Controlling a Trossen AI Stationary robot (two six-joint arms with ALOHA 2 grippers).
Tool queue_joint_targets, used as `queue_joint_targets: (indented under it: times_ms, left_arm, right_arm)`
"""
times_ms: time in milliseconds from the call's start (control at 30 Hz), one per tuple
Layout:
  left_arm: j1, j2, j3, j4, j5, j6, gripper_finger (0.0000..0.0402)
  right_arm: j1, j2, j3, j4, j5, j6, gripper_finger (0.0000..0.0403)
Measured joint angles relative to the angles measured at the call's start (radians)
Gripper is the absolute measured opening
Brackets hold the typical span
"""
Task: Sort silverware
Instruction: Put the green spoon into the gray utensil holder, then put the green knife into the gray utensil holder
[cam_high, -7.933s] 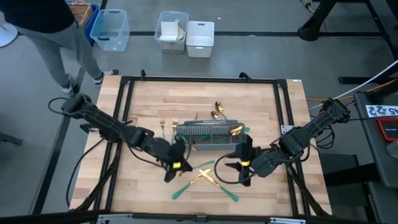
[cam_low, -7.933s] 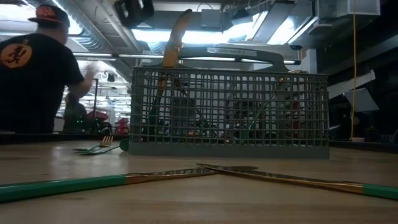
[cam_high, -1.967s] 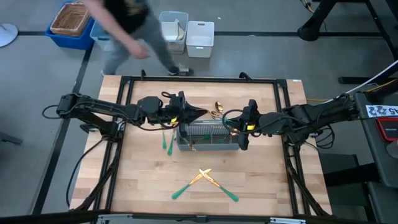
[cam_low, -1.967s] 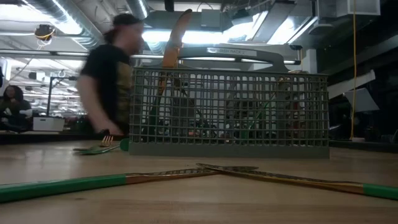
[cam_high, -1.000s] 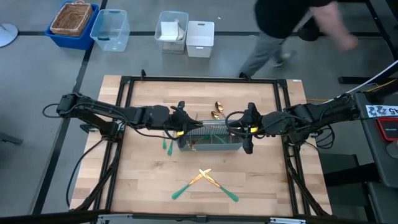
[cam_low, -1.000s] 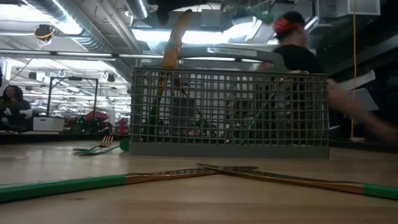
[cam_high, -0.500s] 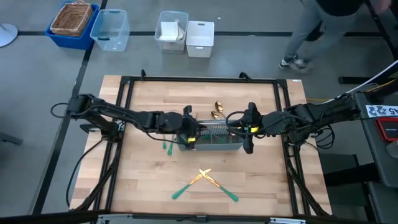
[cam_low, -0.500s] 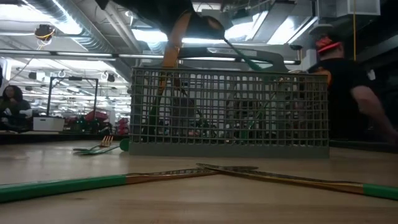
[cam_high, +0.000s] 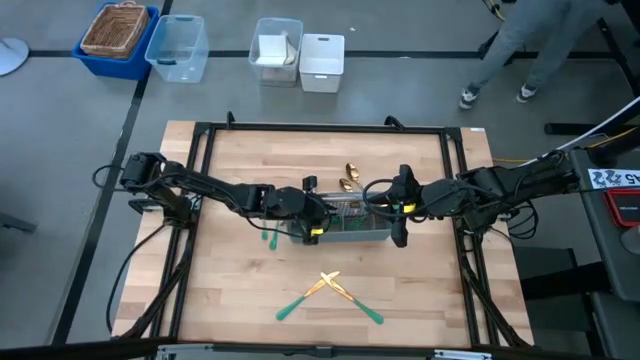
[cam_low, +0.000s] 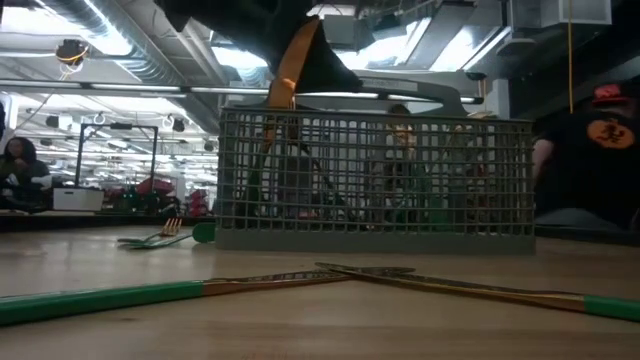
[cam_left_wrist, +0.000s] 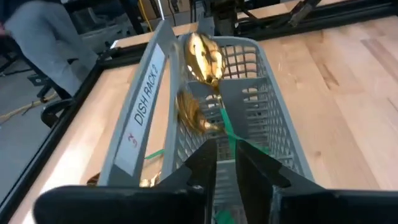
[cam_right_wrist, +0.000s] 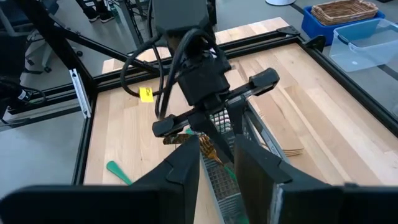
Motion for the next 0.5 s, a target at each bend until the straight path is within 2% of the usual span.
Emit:
queue_joint_targets:
  times_ms: [233, 500]
  left_arm:
    - [-0.004, -0.023, 0.0, 0.014, 0.0, -0.052, 0.0077]
    - [-0.035, -0.12, 0.0, 0.013, -0.001, -0.129, 0.0085]
  right_arm:
    - [0.0, 0.0, 0.0, 0.0, -0.008, 0.0, 0.0099]
    - [0.0, 0.006, 0.0, 0.001, -0.145, 0.05, 0.0099]
